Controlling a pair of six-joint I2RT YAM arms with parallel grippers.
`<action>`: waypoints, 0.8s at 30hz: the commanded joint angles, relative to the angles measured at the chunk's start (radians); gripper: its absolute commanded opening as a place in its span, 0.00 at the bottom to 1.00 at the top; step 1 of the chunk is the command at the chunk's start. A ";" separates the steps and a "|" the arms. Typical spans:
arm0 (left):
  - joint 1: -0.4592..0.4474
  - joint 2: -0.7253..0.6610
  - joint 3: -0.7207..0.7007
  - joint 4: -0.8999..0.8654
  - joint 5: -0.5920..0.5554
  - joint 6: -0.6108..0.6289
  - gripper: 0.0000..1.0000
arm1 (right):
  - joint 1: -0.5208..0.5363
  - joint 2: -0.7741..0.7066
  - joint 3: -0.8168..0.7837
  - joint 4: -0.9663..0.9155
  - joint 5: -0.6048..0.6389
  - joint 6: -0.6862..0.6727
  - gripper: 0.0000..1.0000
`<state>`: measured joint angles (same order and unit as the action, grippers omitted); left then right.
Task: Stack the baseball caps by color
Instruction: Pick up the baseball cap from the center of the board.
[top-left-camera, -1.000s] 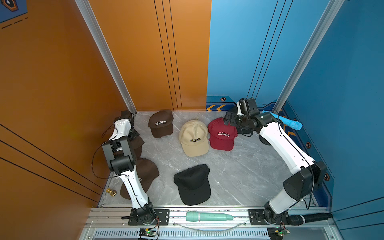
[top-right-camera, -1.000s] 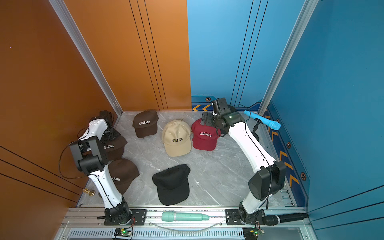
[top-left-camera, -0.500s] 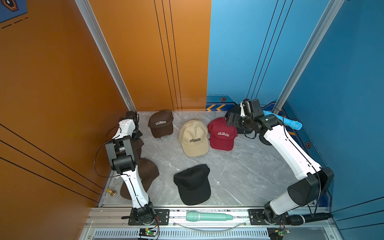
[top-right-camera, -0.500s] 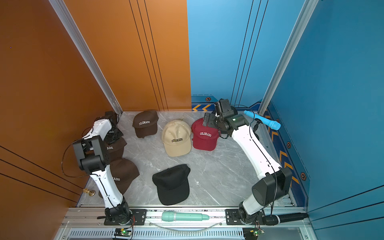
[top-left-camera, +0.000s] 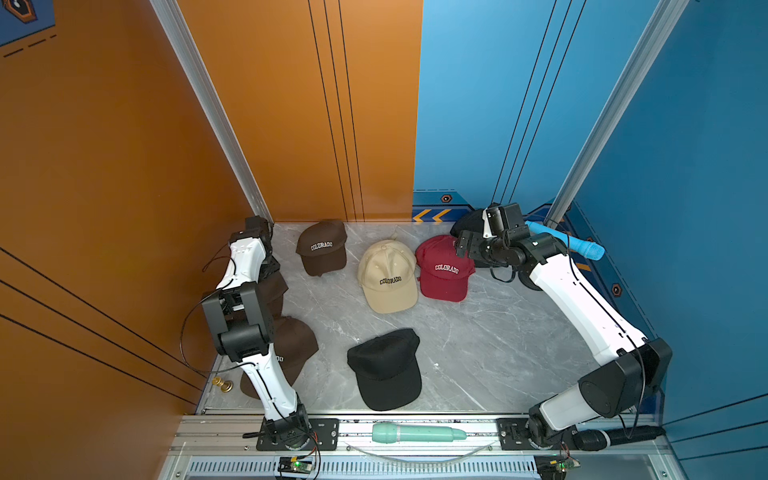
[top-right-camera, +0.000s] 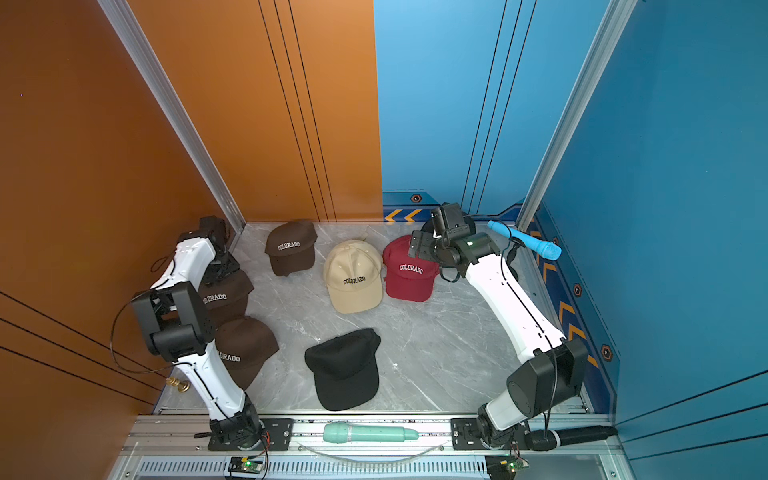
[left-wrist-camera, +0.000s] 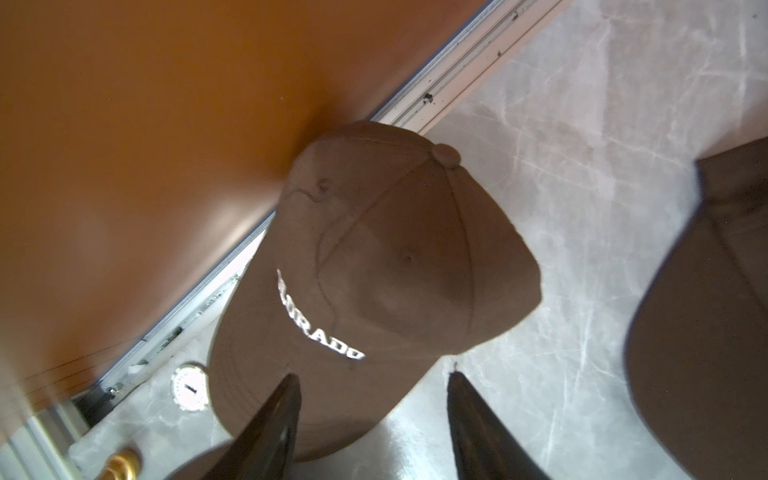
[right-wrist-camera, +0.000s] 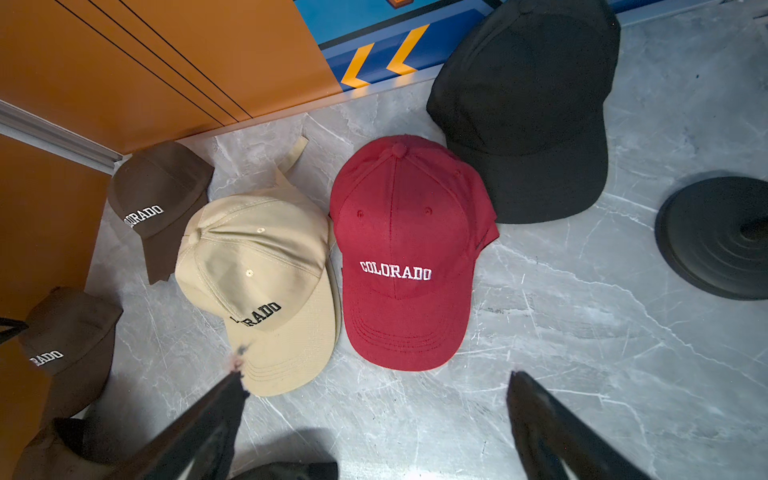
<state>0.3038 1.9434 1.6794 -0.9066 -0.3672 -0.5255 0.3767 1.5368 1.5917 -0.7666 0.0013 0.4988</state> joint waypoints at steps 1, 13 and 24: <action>0.013 -0.006 -0.020 -0.021 -0.015 0.027 0.84 | -0.005 -0.023 -0.006 0.012 0.001 0.019 1.00; 0.060 0.021 -0.041 -0.020 -0.015 0.053 0.98 | -0.005 -0.016 0.001 0.020 0.020 0.023 1.00; 0.088 0.092 -0.051 0.007 0.027 0.073 0.98 | -0.004 0.005 0.035 0.007 0.019 0.018 1.00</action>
<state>0.3847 2.0056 1.6478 -0.8925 -0.3622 -0.4675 0.3767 1.5372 1.5986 -0.7635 0.0048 0.5030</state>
